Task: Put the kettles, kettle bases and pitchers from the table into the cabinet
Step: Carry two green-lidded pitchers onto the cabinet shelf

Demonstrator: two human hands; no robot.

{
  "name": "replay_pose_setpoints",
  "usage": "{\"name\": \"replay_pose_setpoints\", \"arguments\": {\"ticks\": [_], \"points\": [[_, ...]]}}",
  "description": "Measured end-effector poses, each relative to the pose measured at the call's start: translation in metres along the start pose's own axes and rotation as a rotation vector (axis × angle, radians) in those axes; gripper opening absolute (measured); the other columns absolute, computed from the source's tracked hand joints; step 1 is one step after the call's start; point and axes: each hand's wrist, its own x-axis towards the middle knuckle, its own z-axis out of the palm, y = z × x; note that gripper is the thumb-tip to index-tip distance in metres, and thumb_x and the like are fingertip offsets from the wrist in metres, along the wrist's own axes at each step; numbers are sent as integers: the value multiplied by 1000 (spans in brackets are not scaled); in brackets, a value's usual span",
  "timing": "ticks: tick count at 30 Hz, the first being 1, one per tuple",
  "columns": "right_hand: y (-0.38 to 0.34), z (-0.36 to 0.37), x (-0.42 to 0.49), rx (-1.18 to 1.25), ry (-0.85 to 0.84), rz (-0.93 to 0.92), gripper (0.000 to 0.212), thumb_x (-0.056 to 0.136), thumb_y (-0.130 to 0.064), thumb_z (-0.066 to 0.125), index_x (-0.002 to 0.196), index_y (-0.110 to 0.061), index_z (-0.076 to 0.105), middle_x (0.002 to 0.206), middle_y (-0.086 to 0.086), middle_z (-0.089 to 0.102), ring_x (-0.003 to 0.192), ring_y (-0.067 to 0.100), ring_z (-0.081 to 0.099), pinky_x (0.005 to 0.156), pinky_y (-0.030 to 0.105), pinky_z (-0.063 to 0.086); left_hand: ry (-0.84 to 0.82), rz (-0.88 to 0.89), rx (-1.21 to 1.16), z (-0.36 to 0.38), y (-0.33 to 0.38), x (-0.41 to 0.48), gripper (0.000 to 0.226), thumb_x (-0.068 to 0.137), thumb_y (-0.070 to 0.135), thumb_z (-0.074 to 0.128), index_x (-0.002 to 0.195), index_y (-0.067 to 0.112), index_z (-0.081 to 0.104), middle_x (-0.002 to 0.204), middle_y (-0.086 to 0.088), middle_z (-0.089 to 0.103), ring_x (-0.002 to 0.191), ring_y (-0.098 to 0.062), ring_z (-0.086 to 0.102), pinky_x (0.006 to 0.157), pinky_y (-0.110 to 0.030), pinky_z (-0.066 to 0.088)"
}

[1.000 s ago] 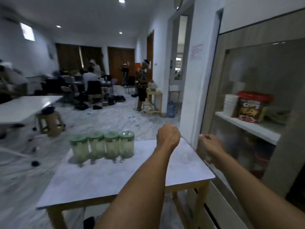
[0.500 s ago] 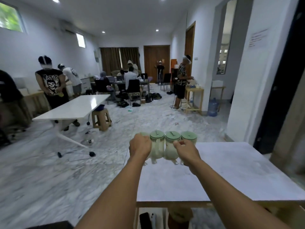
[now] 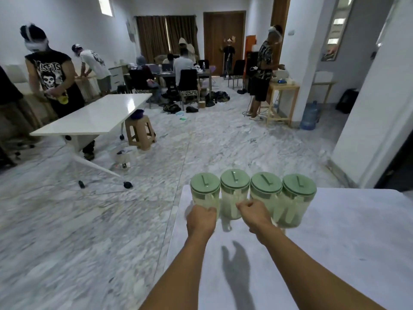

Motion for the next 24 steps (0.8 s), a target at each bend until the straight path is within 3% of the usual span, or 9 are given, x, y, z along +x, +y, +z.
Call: {"name": "replay_pose_setpoints", "arguments": {"ticks": [3,6,9,12,19,22,24], "points": [[2,18,48,7,-34,59,51,85,-44,63,117,-5,59,104,13,62,90,29,54,81,39,47,-47,-63,-45,33,-2,42,44,88,39,56,113,4,64,112,-16,69,102,-35,64,85,-36,53],[3,35,81,31,-50,81,55,87,-53,59,114,-5,62,116,16,65,107,35,62,95,47,52,-90,-52,-47,55,-7,72,44,89,44,55,111,7,65,108,-12,70,100,-33,64,82,-35,51],[6,47,90,70,-84,103,53,92,-54,53,118,-8,62,116,12,64,111,34,60,99,52,50,-120,15,-99,56,-9,82,31,94,37,54,110,13,64,102,-5,67,95,-27,61,75,-30,42],[2,54,89,161,-103,113,46,91,-49,55,118,-12,62,121,9,66,112,31,60,101,52,49,-104,17,-179,46,-3,93,22,92,29,58,103,12,67,99,-5,70,92,-26,62,78,-33,48],[-38,42,19,343,32,77,29,96,-39,48,79,-18,59,109,16,72,104,34,65,94,49,51,-134,114,-258,-21,24,69,25,91,28,56,101,10,70,98,-10,70,93,-31,65,82,-35,51],[-51,22,-36,429,175,21,31,99,-37,42,92,-16,64,104,9,73,94,28,63,88,40,49,-167,242,-282,-53,39,36,28,93,27,52,110,9,66,98,-7,61,96,-31,60,82,-32,46],[-55,3,-78,468,276,20,34,100,-39,40,106,-16,64,103,7,74,95,26,64,92,39,50,-233,309,-275,-68,46,5,30,94,28,51,113,9,64,98,-7,58,95,-30,58,83,-34,45]]}}
